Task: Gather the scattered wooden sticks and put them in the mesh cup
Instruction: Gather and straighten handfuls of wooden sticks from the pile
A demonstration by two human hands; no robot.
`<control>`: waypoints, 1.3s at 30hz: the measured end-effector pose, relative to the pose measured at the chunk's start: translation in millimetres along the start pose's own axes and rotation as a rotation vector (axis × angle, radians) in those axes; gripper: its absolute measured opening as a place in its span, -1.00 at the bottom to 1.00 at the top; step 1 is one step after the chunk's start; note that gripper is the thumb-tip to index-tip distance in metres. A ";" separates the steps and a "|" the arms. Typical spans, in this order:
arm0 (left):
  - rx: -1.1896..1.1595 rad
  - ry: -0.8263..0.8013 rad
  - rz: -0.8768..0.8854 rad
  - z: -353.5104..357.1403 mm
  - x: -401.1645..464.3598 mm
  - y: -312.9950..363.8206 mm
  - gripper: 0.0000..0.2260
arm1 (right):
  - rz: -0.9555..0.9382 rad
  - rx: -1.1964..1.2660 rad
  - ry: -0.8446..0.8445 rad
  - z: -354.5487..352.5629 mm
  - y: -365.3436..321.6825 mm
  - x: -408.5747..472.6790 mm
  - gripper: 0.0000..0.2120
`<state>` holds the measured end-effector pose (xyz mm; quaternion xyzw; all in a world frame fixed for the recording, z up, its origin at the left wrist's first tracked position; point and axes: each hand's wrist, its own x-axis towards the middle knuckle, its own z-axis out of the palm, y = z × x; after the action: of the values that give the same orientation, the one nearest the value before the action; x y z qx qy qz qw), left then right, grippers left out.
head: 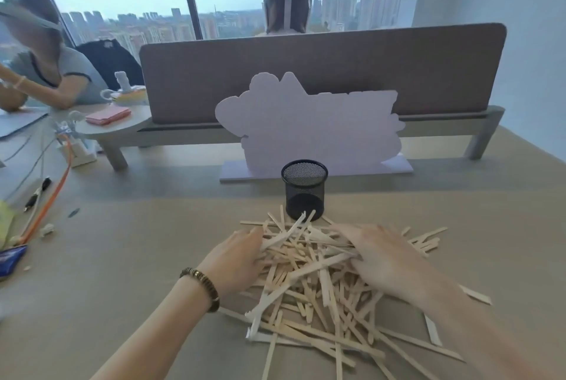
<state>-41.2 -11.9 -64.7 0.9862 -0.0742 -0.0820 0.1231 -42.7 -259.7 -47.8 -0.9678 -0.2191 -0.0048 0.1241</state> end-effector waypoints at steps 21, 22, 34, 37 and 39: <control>0.047 0.153 0.213 -4.8 26.1 -36.8 -0.96 | 0.035 0.148 0.130 -13.5 10.7 22.3 -0.77; 0.064 0.115 0.210 -9.0 25.7 -35.0 -0.92 | 0.036 0.164 0.135 -13.5 10.4 23.1 -0.79; -0.191 0.013 0.312 -26.6 10.4 -30.4 -0.84 | 0.117 0.403 0.216 -8.1 -14.5 22.6 -0.75; -0.325 0.035 0.330 -28.9 7.6 -26.5 -0.80 | 0.143 0.506 0.262 -8.8 -18.1 23.1 -0.78; -0.387 0.077 0.316 -28.9 7.7 -24.1 -0.80 | 0.157 0.568 0.289 -11.8 -19.1 22.7 -0.80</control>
<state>-25.4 16.6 -44.3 0.9227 -0.2058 -0.0370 0.3238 -29.8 -236.3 -30.3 -0.8977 -0.1165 -0.0711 0.4190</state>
